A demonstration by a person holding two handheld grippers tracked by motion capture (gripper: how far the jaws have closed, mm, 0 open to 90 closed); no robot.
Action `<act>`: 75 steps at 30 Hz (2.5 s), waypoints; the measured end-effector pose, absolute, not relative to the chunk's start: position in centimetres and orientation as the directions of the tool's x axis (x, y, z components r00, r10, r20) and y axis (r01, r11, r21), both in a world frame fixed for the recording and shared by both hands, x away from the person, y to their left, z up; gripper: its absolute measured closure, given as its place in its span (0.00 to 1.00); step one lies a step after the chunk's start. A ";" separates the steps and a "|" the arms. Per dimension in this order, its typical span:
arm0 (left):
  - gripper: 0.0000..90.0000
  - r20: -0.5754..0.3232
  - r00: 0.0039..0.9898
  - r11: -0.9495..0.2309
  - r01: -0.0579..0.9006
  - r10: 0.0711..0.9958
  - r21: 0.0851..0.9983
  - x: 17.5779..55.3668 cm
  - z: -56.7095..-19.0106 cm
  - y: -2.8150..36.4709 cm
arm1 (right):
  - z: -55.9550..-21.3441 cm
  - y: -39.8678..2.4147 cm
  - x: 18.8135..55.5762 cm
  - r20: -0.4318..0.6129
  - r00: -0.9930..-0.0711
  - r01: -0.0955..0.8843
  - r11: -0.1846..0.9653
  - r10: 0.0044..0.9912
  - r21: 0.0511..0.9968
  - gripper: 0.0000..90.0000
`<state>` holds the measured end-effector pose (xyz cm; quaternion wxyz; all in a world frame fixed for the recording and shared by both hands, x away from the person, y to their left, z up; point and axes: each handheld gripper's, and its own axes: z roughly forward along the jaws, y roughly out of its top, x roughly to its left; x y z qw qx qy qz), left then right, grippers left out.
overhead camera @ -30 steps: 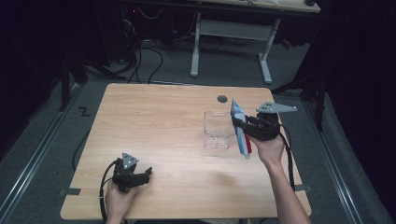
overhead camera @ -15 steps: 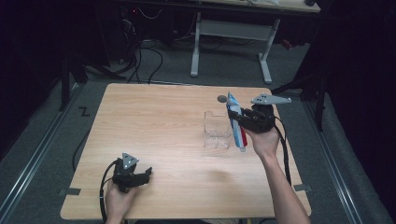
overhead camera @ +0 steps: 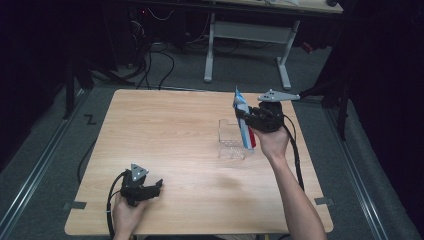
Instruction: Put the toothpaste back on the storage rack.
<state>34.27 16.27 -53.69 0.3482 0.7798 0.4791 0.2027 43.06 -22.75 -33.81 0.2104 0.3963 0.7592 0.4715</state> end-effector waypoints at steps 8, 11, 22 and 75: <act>0.23 -0.017 0.459 -0.298 0.606 0.888 0.738 34.3 -53.7 16.3 | -33.9 -22.6 44.2 0.066 -0.580 0.415 0.225 0.812 0.881 0.78; 0.23 -0.017 0.459 -0.299 0.606 0.888 0.737 34.3 -53.7 16.3 | -34.0 -22.7 44.7 0.067 -0.566 0.420 0.217 0.821 0.881 0.78; 0.23 -0.016 0.458 -0.298 0.605 0.889 0.738 34.3 -53.7 16.3 | -34.6 -22.2 46.1 0.075 -0.525 0.423 0.184 0.848 0.887 0.78; 0.23 -0.017 0.460 -0.299 0.605 0.888 0.738 34.3 -53.7 16.3 | -38.5 -22.3 48.0 0.055 -0.442 0.486 0.187 0.896 0.854 0.78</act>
